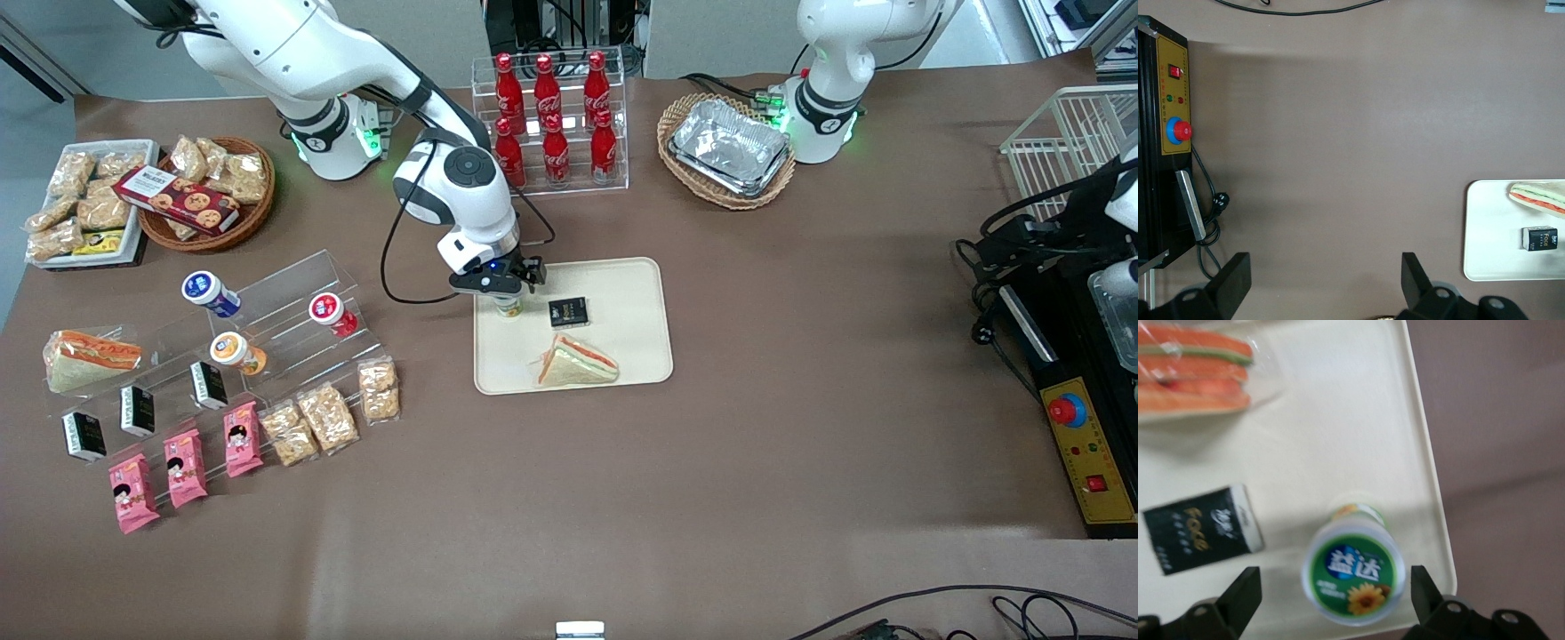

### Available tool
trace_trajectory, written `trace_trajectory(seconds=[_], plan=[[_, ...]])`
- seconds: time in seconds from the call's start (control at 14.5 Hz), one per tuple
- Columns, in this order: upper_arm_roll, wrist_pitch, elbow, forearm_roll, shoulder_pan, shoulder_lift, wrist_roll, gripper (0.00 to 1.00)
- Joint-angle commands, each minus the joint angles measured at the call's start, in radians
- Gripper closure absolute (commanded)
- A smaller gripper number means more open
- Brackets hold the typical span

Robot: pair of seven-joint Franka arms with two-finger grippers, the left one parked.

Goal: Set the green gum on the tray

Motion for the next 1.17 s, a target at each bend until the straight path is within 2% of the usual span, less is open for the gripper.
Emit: trace_trajectory(seconds=[0.0, 0.21, 0.28, 0.41, 0.48, 0.62, 0.76, 0.83, 0.97, 1.1], plan=[[-0.001, -0.069, 0.051, -0.022, -0.013, -0.128, 0.013, 0.0], [-0.002, -0.262, 0.138, 0.003, -0.025, -0.232, -0.056, 0.0], [-0.002, -0.375, 0.202, 0.049, -0.045, -0.245, -0.135, 0.0], [-0.005, -0.564, 0.34, 0.221, -0.082, -0.25, -0.316, 0.0], [-0.005, -0.641, 0.381, 0.271, -0.123, -0.265, -0.387, 0.0], [-0.005, -0.773, 0.419, 0.299, -0.204, -0.317, -0.561, 0.0], [-0.039, -0.821, 0.43, 0.378, -0.296, -0.394, -0.749, 0.0], [-0.092, -0.85, 0.433, 0.418, -0.326, -0.425, -0.862, 0.0], [-0.28, -0.904, 0.461, 0.468, -0.315, -0.448, -1.063, 0.0], [-0.411, -0.956, 0.513, 0.491, -0.306, -0.45, -1.24, 0.0]])
